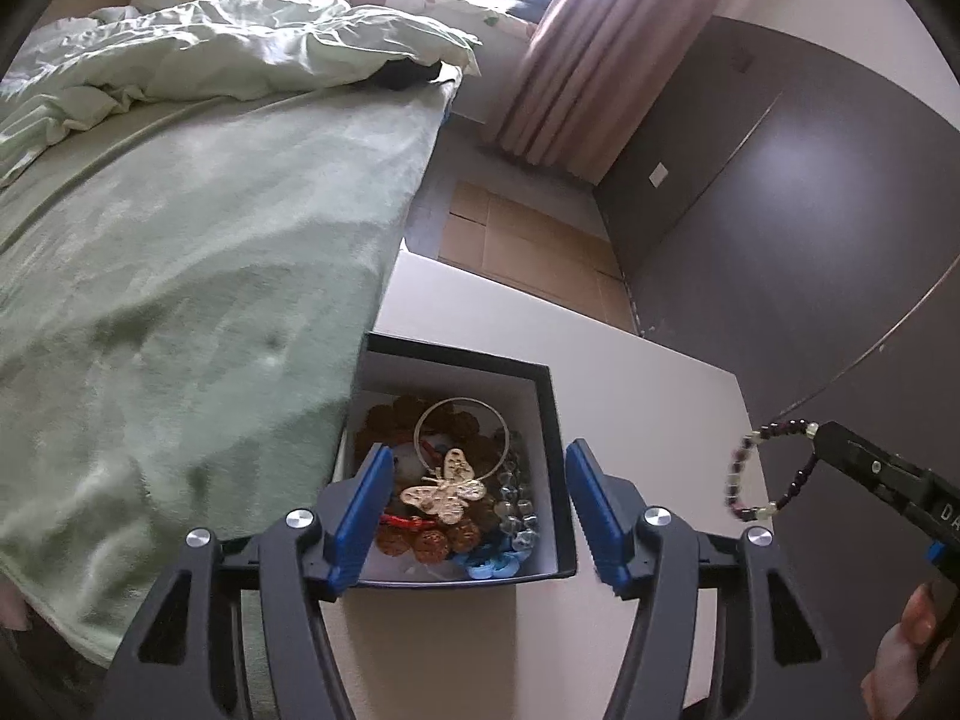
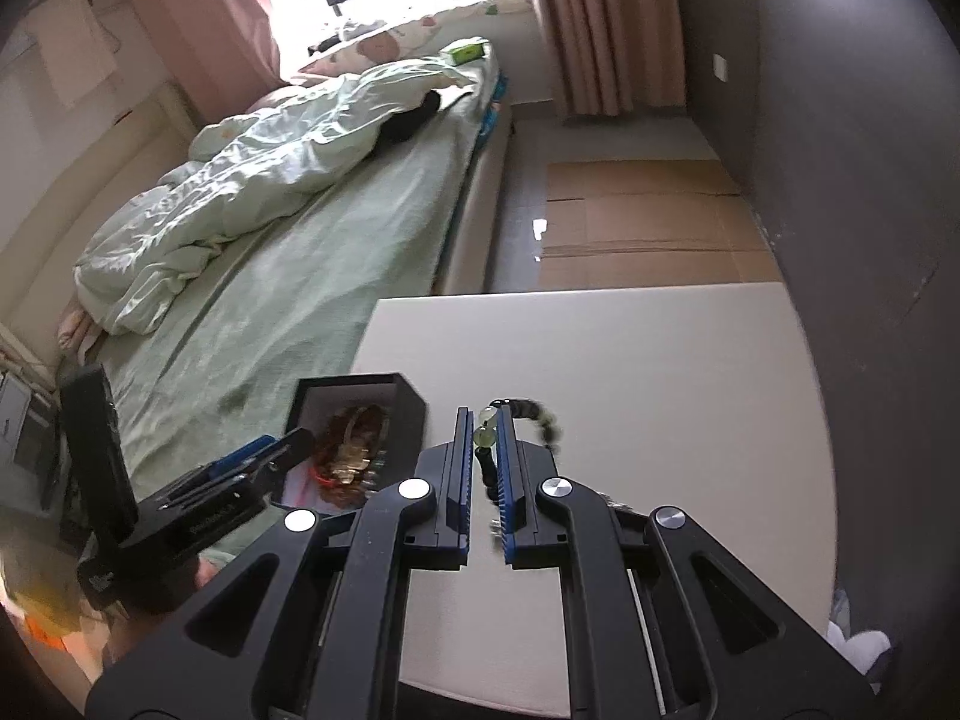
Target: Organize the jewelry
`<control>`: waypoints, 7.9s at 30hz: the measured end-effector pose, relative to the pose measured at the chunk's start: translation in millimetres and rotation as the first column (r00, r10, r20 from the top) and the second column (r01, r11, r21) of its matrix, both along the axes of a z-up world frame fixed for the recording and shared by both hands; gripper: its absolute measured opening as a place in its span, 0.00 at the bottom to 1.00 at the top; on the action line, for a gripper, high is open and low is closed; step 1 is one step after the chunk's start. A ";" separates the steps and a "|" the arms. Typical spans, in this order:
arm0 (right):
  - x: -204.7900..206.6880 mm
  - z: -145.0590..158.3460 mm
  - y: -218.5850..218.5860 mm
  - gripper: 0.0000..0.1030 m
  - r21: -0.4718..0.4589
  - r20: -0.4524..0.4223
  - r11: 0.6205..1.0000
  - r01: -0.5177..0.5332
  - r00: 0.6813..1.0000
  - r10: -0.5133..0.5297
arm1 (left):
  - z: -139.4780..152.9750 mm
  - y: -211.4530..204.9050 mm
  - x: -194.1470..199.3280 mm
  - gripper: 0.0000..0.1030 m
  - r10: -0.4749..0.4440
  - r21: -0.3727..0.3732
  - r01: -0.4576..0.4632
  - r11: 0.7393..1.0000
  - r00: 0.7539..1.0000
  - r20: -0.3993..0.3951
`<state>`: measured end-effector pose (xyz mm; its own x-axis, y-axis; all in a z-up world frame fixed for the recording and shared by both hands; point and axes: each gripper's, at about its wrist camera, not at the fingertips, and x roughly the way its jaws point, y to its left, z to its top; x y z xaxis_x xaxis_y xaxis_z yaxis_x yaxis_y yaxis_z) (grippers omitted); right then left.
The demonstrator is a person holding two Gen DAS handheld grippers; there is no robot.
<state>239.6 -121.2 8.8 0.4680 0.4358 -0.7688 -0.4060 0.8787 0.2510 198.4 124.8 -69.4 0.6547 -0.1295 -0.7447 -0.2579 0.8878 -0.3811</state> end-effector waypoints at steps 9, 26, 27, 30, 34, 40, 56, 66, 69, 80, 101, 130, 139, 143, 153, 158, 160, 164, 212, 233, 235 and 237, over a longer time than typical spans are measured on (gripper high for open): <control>-2.0 8.0 51.2 0.08 0.009 0.003 0.995 -0.098 0.995 0.098 | 7.4 29.7 -19.5 0.56 0.058 -0.016 -0.057 0.998 0.998 0.021; -7.1 -11.0 116.9 0.79 -0.023 -0.017 0.974 -0.224 0.975 0.223 | 4.8 52.0 -28.1 0.56 0.105 -0.040 -0.104 0.994 0.994 0.011; -7.3 -9.3 108.3 0.79 -0.007 0.001 0.977 -0.213 0.977 0.213 | 5.0 51.0 -27.8 0.56 0.100 -0.040 -0.100 0.994 0.995 0.012; -0.9 -12.3 86.0 0.79 0.015 -0.021 0.984 -0.176 0.984 0.176 | 5.4 45.8 -25.4 0.56 0.086 -0.027 -0.086 0.996 0.996 0.015; 4.4 -17.0 44.8 0.79 0.022 -0.029 0.993 -0.117 0.993 0.118 | 7.2 31.6 -20.5 0.56 0.051 -0.013 -0.051 0.999 0.998 0.022; 6.4 -26.6 -3.8 0.79 0.016 -0.041 0.998 -0.057 0.997 0.058 | 10.9 0.0 -11.2 0.56 -0.027 0.008 0.026 1.000 0.999 0.037; 5.0 -85.8 -102.8 0.77 0.072 -0.143 0.992 0.107 0.985 -0.096 | -3.0 -102.4 15.2 0.44 -0.282 0.053 0.283 0.958 0.959 -0.020; 2.9 -98.1 -136.0 0.77 0.082 -0.174 0.981 0.177 0.972 -0.160 | -35.2 -150.5 37.8 0.40 -0.352 0.063 0.364 0.929 0.925 -0.141; 3.4 -99.7 -140.7 0.77 0.082 -0.178 0.980 0.181 0.970 -0.164 | -46.1 -159.3 44.3 0.40 -0.358 0.063 0.373 0.926 0.917 -0.175; 2.0 -100.0 -147.3 0.77 0.080 -0.177 0.981 0.176 0.971 -0.160 | -69.4 -174.9 61.1 0.40 -0.335 0.136 0.374 0.917 0.910 -0.243; 4.7 -103.4 -150.6 0.77 0.090 -0.199 0.980 0.175 0.968 -0.155 | -83.4 -175.4 53.5 0.08 -0.389 0.212 0.451 0.867 0.879 -0.276; 4.8 -99.5 -149.9 0.77 0.162 -0.221 0.969 0.185 0.964 -0.147 | 150.3 -173.7 30.7 0.07 -0.403 0.363 0.347 0.865 0.911 0.088; 3.9 -94.4 -150.3 0.77 0.186 -0.210 0.965 0.183 0.967 -0.142 | 224.2 -159.2 13.3 0.07 -0.388 0.424 0.285 0.860 0.904 0.179; 1.7 -90.7 -146.1 0.79 0.203 -0.198 0.965 0.168 0.972 -0.127 | 248.4 -143.2 3.8 0.06 -0.361 0.442 0.241 0.864 0.909 0.210; -0.9 -87.9 -133.2 0.92 0.216 -0.186 0.964 0.159 0.975 -0.119 | 282.6 -105.9 -13.9 0.06 -0.313 0.476 0.166 0.864 0.917 0.248; -0.2 -88.9 -126.5 0.92 0.207 -0.189 0.966 0.156 0.975 -0.117 | 293.9 -88.5 -20.9 0.06 -0.289 0.489 0.132 0.863 0.921 0.262; 0.1 -89.6 -125.5 0.92 0.201 -0.190 0.967 0.157 0.975 -0.119 | 295.5 -79.8 -24.3 0.06 -0.277 0.489 0.119 0.864 0.924 0.265; 0.1 -90.1 -127.0 0.92 0.204 -0.193 0.965 0.166 0.973 -0.126 | 290.2 -67.2 -27.0 0.06 -0.257 0.487 0.104 0.867 0.931 0.258; -39.8 -44.0 -103.2 0.92 0.177 -0.074 0.979 0.099 0.993 -0.087 | 32.8 -54.4 -46.0 0.89 -0.116 0.294 0.112 0.949 0.993 -0.002; -161.4 26.6 -108.5 0.95 0.144 0.144 0.988 0.063 0.986 -0.084 | 86.3 -84.9 -173.0 0.92 -0.139 0.263 0.098 0.960 0.980 0.141; -171.1 31.1 -113.4 0.95 0.132 0.167 0.989 0.074 0.981 -0.096 | 88.2 -86.6 -182.7 0.92 -0.141 0.257 0.099 0.961 0.979 0.150; -180.2 34.6 -115.1 0.95 0.114 0.188 0.990 0.086 0.977 -0.106 | 89.6 -89.6 -192.6 0.92 -0.143 0.252 0.099 0.963 0.976 0.164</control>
